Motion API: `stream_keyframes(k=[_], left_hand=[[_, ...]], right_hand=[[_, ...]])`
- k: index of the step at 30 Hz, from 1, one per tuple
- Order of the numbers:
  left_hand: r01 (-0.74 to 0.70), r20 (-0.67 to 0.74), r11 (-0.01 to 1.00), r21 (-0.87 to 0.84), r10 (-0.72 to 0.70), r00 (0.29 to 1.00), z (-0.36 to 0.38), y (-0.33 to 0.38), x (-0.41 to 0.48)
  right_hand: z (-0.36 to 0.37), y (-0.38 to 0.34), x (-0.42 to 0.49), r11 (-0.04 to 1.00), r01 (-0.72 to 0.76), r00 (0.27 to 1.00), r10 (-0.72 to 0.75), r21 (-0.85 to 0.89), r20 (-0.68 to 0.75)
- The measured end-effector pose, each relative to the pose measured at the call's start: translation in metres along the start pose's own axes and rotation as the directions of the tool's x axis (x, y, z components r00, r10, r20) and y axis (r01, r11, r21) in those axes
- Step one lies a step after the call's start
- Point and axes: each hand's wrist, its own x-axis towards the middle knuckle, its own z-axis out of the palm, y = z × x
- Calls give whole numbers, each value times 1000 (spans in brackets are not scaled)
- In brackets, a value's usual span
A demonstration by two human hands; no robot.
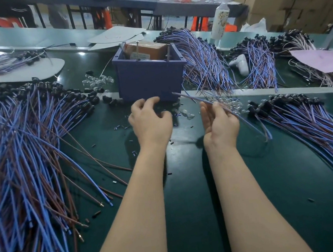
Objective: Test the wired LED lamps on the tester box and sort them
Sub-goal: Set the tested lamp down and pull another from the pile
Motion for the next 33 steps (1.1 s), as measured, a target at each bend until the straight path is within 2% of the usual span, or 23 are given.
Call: stream_keyframes(k=[2,5,7,9,11,13,15,17,18,19,20,21,23,25,26,30,33], left_hand=[[-61,101,992,-112,72,992,5,5,-3],[-39,258,950,-309,123,958,9,13,-9],[-16,227,920,-391,114,967,11,14,-9],[39,142,870,-492,36,989,9,13,-6],[115,45,768,-630,-112,993,4,10,-1],[169,-11,621,-765,-275,961,-3,7,5],[203,3,471,-859,-390,921,-9,4,10],[244,54,374,-895,-452,890,-13,3,12],[262,77,349,-900,-463,883,-14,3,12],[276,96,333,-902,-466,879,-14,4,11],[284,108,329,-901,-464,879,-14,5,10],[283,106,339,-897,-458,883,-14,5,10],[260,68,404,-877,-431,900,-13,4,10],[237,52,475,-847,-372,927,-11,4,8],[242,73,509,-826,-329,941,-9,5,7],[268,213,701,-661,-167,963,2,6,0],[253,215,739,-624,-149,965,6,3,-1]], right_hand=[[5,3,-4,997,-76,995,74,21,73],[11,12,-14,986,-159,967,167,-54,194],[14,18,-22,969,-180,946,217,-168,239],[16,20,-29,932,-168,926,261,-320,273],[17,17,-35,805,-59,890,310,-591,334],[19,14,-42,639,182,847,285,-748,449],[21,11,-46,513,492,805,41,-703,592],[22,9,-48,292,717,695,-233,-633,680],[21,9,-47,185,750,660,-265,-635,703],[19,10,-46,102,746,662,-217,-658,717],[16,11,-42,69,722,691,-127,-689,712],[13,13,-40,77,692,721,-37,-717,692],[10,16,-41,96,680,726,52,-727,686],[12,20,-39,117,681,726,23,-723,687],[13,22,-38,160,658,745,5,-735,667],[12,31,-31,364,476,862,-13,-800,507],[10,34,-29,407,446,875,-8,-798,485]])
